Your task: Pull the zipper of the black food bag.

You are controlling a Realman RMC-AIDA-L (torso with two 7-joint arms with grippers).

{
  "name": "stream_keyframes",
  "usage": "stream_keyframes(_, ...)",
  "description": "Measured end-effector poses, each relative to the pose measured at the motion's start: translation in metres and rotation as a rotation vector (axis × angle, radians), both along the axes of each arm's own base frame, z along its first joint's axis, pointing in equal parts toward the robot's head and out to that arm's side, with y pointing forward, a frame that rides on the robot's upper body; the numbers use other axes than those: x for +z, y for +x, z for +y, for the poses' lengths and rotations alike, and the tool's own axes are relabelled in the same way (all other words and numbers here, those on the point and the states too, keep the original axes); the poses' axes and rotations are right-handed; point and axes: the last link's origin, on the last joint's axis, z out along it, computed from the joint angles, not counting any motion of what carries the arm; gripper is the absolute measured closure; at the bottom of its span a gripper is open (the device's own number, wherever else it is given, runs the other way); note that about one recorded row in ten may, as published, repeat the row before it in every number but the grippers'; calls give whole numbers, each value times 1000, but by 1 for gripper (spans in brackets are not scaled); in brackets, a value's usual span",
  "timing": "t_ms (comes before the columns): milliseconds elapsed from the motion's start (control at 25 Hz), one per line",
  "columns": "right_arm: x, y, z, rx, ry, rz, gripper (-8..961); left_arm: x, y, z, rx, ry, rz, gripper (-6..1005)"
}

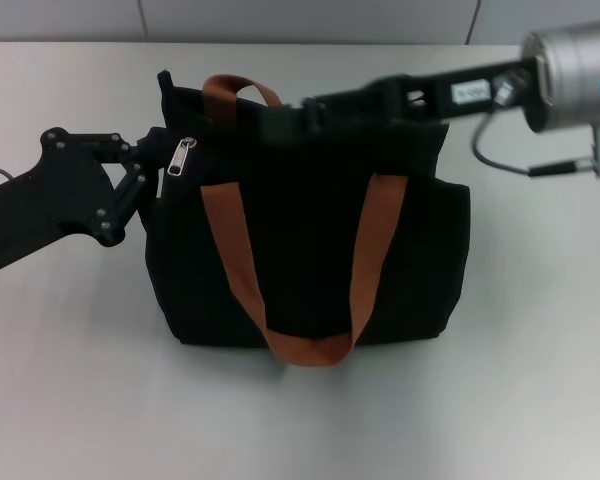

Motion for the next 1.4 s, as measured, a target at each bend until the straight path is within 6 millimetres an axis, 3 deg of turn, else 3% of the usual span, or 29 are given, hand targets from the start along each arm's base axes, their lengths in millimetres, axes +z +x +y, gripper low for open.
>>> stream_keyframes(440,-23,-34,14,-23,-24,-153,212,-1,4,1,-10,5,-16,968)
stream_keyframes(720,-40,-41,15,-23,-17,-210,211,-1,5,0,-18,3,-20,967)
stream_keyframes(1400,-50,-49,15,-12,-19,-233,216,-2,10,2,-35,-8,-34,966)
